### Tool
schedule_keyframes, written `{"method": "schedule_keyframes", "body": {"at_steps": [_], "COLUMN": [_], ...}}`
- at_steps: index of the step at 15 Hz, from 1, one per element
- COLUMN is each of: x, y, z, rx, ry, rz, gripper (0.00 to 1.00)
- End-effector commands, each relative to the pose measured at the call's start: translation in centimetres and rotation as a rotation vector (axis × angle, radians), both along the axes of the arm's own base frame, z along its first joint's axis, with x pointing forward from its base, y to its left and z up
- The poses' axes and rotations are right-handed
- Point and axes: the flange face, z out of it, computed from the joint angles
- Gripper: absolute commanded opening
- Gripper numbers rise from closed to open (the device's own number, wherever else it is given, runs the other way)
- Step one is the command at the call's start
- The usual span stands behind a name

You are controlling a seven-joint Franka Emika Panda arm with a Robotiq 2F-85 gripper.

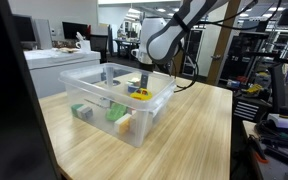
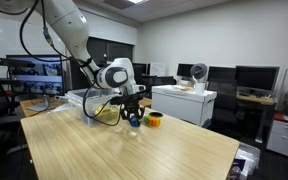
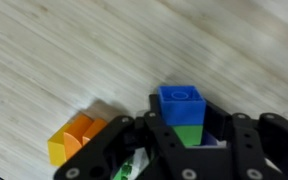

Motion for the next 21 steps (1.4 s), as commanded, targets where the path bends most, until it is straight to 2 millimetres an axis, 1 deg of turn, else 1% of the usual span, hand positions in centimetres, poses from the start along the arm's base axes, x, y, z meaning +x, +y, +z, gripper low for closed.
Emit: {"method": "schedule_keyframes", "body": {"at_steps": [1, 2, 4, 5, 6, 7, 10, 12, 13, 15, 16, 17, 18, 19, 20, 21], "x": [0.1, -0.2, -0.8, -1.2, -1.4, -1.8, -2.5, -3.4, -4.2, -5.8, -7.0, -7.7, -8.3, -8.7, -9.1, -9.3], "y": [-1.2, -1.5, -2.4, -2.5, -2.4, -1.9, 1.4, 4.6, 6.4, 9.5, 11.4, 12.4, 13.3, 14.0, 14.6, 14.8], "z": [0.2, 0.9, 2.9, 4.6, 5.8, 8.0, 13.7, 17.3, 18.8, 21.0, 21.8, 21.9, 21.9, 21.7, 21.5, 21.3], "rx": [0.027, 0.037, 0.028, 0.05, 0.065, 0.096, 0.202, 0.295, 0.341, 0.418, 0.45, 0.454, 0.455, 0.446, 0.438, 0.435], "ry": [0.003, 0.004, 0.012, -0.01, -0.027, -0.063, -0.149, -0.193, -0.207, -0.221, -0.218, -0.213, -0.213, -0.215, -0.216, -0.219], "rz": [-0.068, -0.099, -0.179, -0.188, -0.199, -0.203, -0.22, -0.224, -0.215, -0.186, -0.162, -0.153, -0.145, -0.134, -0.123, -0.119], "gripper": [0.14, 0.14, 0.14, 0.14, 0.14, 0.14, 0.14, 0.14, 0.14, 0.14, 0.14, 0.14, 0.19, 0.64, 0.66, 0.7]}}
